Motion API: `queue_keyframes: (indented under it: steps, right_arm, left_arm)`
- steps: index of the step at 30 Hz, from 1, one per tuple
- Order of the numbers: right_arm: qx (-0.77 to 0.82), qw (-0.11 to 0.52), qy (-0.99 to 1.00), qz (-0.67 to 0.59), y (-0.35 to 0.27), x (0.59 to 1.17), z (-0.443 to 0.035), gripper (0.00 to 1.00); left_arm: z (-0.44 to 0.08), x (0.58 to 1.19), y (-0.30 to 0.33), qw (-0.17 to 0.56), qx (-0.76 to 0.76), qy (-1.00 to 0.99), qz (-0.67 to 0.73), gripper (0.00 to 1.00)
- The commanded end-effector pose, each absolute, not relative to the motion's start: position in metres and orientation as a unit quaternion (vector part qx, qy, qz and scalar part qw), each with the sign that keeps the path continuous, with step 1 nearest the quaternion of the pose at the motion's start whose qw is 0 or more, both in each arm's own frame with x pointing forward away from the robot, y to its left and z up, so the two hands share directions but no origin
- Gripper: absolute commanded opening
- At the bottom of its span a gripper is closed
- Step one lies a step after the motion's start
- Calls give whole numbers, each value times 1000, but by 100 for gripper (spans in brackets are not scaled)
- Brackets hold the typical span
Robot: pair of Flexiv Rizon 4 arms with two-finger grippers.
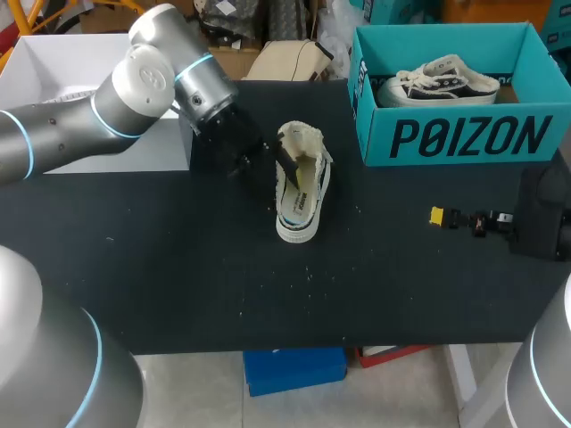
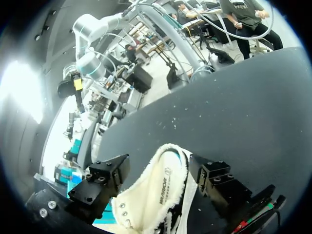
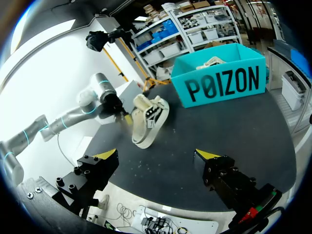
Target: Take the shoe out of the shoebox, open the shoe tongue, remove and reinsert the insole, then place the shoe into the shoebox
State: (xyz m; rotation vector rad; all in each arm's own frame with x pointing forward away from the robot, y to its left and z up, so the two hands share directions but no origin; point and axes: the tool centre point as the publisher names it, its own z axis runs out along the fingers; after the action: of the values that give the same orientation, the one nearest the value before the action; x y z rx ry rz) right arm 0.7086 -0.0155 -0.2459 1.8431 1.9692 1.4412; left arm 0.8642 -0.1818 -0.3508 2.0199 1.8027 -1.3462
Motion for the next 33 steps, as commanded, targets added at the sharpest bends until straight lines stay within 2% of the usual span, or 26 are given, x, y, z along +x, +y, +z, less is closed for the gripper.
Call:
queue_keyframes:
  steps: [1,4,5,6,8,9,17,33]
  right_arm:
    - [602,41,643,472,-16,708,-246,100]
    - [602,41,643,472,-16,708,-246,100]
    - [602,41,643,472,-16,708,-246,100]
    - [602,41,643,472,-16,708,-246,100]
    - [602,41,643,472,-16,708,-246,100]
    - [602,41,643,472,-16,708,-246,100]
    - [602,41,643,472,-16,708,-246,100]
    - [602,41,643,472,-16,708,-246,100]
  left_arm:
    - [-324,850,-162,75,670,611,-414,100]
    - [-322,854,-161,70,680,622,-381,100]
    - [-321,855,-162,70,683,625,-370,80]
    - [-321,857,-163,68,686,629,-358,48]
    - [-321,859,-166,64,698,639,-317,5]
    - [-323,860,-167,59,700,642,-307,0]
    - [-346,863,-178,0,705,674,-221,0]
    - [-382,873,-185,-24,703,689,-177,0]
